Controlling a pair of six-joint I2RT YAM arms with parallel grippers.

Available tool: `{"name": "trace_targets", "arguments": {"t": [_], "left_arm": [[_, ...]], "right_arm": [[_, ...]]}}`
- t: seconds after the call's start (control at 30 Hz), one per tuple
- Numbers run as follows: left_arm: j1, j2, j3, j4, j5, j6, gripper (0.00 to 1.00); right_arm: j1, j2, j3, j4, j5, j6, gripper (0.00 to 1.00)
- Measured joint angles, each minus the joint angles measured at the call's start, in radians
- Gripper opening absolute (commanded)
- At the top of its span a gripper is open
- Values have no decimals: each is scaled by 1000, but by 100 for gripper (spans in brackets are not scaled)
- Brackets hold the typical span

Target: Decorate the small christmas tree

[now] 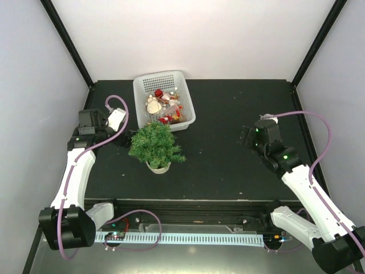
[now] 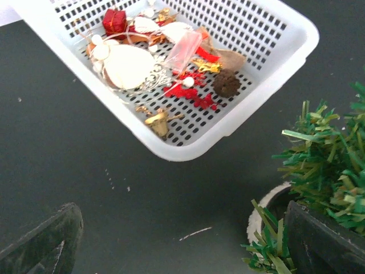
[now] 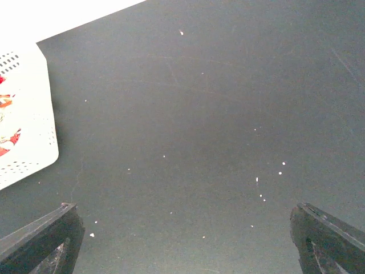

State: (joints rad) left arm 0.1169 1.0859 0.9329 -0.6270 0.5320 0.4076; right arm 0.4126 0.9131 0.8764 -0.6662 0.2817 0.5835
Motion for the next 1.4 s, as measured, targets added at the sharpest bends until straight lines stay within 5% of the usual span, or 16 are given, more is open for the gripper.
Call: {"name": "trace_targets", "arguments": {"t": [0.53, 0.67, 0.8, 1.03, 1.4], "left_arm": [[20, -32, -40, 37, -101, -18, 97], [102, -35, -8, 27, -137, -18, 97], [259, -12, 164, -46, -53, 16, 97], [275, -79, 275, -159, 195, 110, 97], [91, 37, 99, -346, 324, 273, 89]], "right_arm": [[0, -10, -5, -1, 0, -2, 100], [0, -10, -4, -1, 0, -10, 100], [0, -11, -4, 3, -21, -22, 100], [0, -3, -4, 24, -68, -27, 100], [0, 10, 6, 49, -137, -47, 100]]}}
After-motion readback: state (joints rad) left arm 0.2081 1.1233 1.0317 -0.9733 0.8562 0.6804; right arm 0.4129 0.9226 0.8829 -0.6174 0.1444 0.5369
